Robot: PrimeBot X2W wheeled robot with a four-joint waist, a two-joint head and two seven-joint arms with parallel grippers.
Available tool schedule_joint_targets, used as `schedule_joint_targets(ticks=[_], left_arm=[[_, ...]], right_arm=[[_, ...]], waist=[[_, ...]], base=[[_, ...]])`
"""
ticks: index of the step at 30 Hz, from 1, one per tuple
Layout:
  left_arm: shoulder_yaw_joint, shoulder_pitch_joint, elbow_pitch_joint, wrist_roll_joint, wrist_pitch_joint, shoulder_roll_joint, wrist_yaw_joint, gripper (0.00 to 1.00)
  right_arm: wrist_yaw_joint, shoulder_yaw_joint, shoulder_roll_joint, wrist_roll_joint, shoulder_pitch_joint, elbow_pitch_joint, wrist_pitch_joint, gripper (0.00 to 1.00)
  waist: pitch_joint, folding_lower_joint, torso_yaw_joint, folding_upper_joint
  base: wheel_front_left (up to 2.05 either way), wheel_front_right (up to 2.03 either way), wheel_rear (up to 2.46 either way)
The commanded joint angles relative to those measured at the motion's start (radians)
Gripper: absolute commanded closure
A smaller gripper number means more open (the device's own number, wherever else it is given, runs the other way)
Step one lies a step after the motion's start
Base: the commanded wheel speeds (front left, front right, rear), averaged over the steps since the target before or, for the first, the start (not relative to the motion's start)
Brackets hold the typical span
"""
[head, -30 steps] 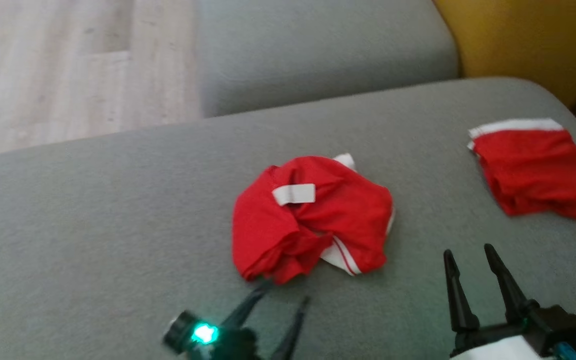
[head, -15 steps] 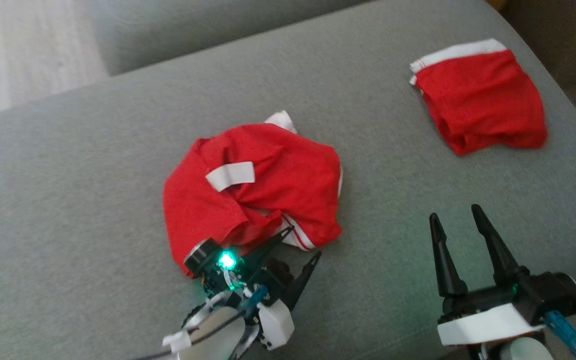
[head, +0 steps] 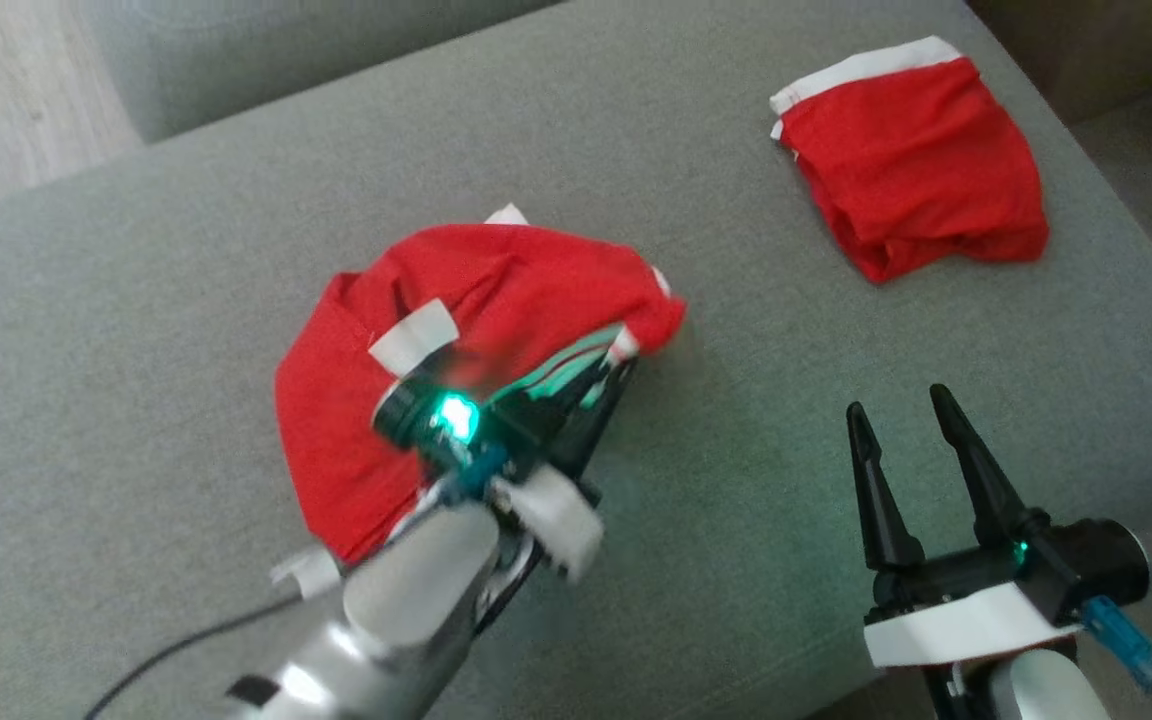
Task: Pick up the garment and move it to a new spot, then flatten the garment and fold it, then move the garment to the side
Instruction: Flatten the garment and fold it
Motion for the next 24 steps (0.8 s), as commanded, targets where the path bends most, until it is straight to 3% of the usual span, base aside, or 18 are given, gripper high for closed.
schedule_joint_targets(ticks=[1,7,12,15,20,24], left_arm=[[0.038,-0.076,-0.072,-0.045,-0.012,-0.001,-0.018,1.00],[0.158,-0.287,-0.154,-0.143,-0.013,0.002,-0.072,1.00],[0.317,-0.461,-0.154,-0.261,-0.013,0.034,-0.094,1.00],[0.363,-0.504,-0.172,-0.308,-0.011,0.065,-0.101,1.00],[0.389,-0.410,-0.189,-0.332,-0.009,0.131,-0.088,1.00],[0.407,-0.155,-0.198,-0.389,-0.008,0.184,-0.059,1.00]], right_arm=[[-0.001,0.022,-0.009,0.008,-0.015,-0.024,-0.004,0.00],[-0.001,0.021,-0.009,0.008,0.019,-0.008,-0.004,0.00],[-0.001,0.013,-0.009,0.003,0.068,-0.004,-0.004,0.00],[-0.001,0.004,-0.009,-0.001,0.085,-0.008,-0.004,0.00],[-0.001,-0.007,-0.009,-0.007,0.089,-0.014,-0.004,0.00],[-0.001,-0.010,-0.009,-0.012,0.089,-0.015,-0.004,0.00]], waist=[[-0.033,0.0000,0.007,0.0000],[-0.128,0.0000,0.018,0.0000],[-0.186,0.0000,0.048,0.0000],[-0.199,0.0000,0.083,0.0000],[-0.202,0.0000,0.134,0.0000],[-0.198,0.0000,0.176,0.0000]], base=[[0.00,0.00,0.00],[0.00,0.00,0.00],[0.00,0.00,0.00],[0.00,0.00,0.00],[0.00,0.00,0.00],[0.00,0.00,0.00]])
